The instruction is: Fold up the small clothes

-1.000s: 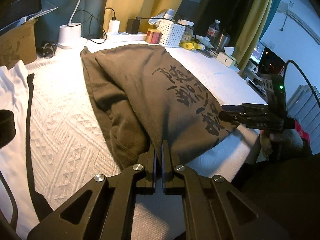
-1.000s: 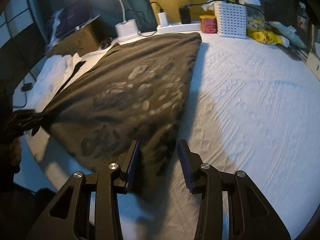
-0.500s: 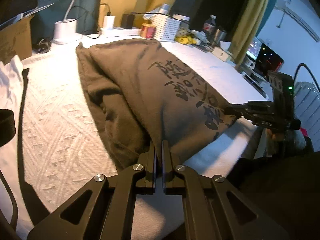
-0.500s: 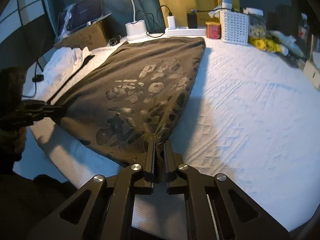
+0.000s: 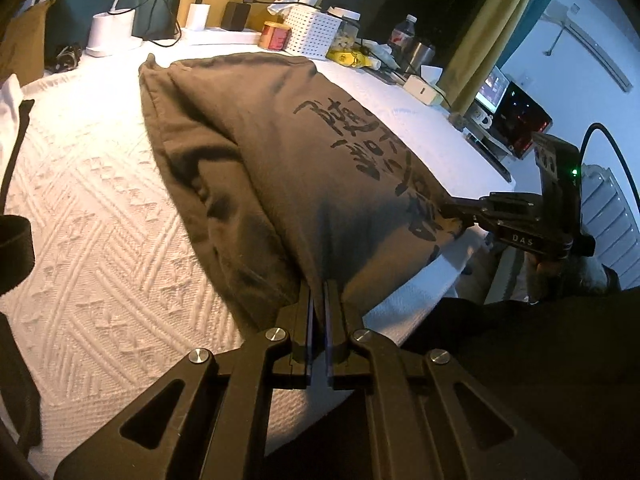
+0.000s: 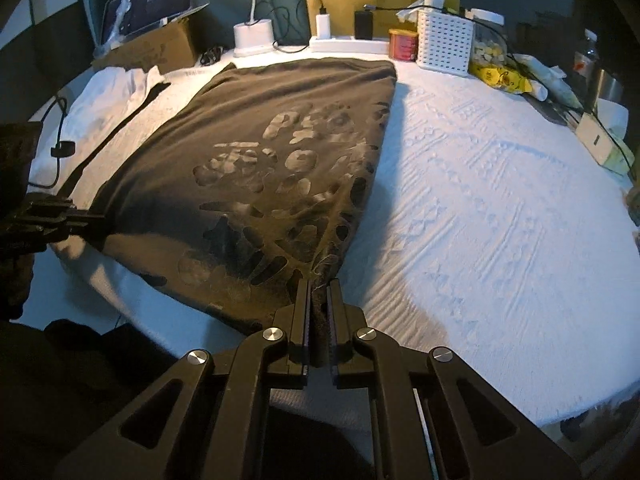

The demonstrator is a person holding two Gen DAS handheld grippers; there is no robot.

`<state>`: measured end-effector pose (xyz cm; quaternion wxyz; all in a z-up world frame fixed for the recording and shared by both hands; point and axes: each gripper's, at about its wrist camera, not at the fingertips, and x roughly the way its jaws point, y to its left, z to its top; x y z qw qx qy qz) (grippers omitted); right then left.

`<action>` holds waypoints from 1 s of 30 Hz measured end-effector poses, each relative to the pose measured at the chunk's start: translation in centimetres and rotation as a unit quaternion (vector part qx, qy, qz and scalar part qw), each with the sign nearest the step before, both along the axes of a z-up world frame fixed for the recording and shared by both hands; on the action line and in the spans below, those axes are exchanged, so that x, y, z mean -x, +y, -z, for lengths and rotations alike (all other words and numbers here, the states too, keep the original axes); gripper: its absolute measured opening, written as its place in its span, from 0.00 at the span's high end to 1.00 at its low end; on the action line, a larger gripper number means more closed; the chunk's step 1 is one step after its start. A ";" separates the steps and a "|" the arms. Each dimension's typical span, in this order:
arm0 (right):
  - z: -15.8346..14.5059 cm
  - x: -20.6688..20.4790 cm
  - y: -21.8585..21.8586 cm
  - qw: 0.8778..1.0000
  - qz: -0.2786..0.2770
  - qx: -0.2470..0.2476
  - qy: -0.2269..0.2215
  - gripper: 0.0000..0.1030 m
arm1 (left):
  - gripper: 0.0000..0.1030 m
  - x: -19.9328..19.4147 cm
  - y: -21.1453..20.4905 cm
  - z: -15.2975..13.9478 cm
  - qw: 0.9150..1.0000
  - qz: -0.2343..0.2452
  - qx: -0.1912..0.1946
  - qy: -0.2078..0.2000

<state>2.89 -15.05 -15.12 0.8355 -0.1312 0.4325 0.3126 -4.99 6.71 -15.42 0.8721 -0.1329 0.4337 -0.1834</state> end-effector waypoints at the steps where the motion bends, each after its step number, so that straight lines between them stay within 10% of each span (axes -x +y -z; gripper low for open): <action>1: 0.0 0.1 0.0 1.000 -0.004 0.000 0.004 0.92 | 0.96 -0.1 0.0 -0.1 1.000 0.000 -0.002 0.001; 14: -0.5 -0.8 -0.9 0.998 -0.013 -0.016 0.053 0.83 | 0.95 -1.5 2.2 -2.8 0.998 -0.043 -0.048 -0.017; 19: -0.8 -1.8 -1.5 0.999 0.003 -0.027 0.037 0.48 | 0.95 -3.2 2.5 -2.7 0.997 -0.058 -0.050 -0.013; 30: -1.9 -6.4 -1.1 0.995 0.035 -0.084 0.032 0.47 | 0.95 -7.4 4.2 -3.0 0.992 -0.115 -0.050 -0.007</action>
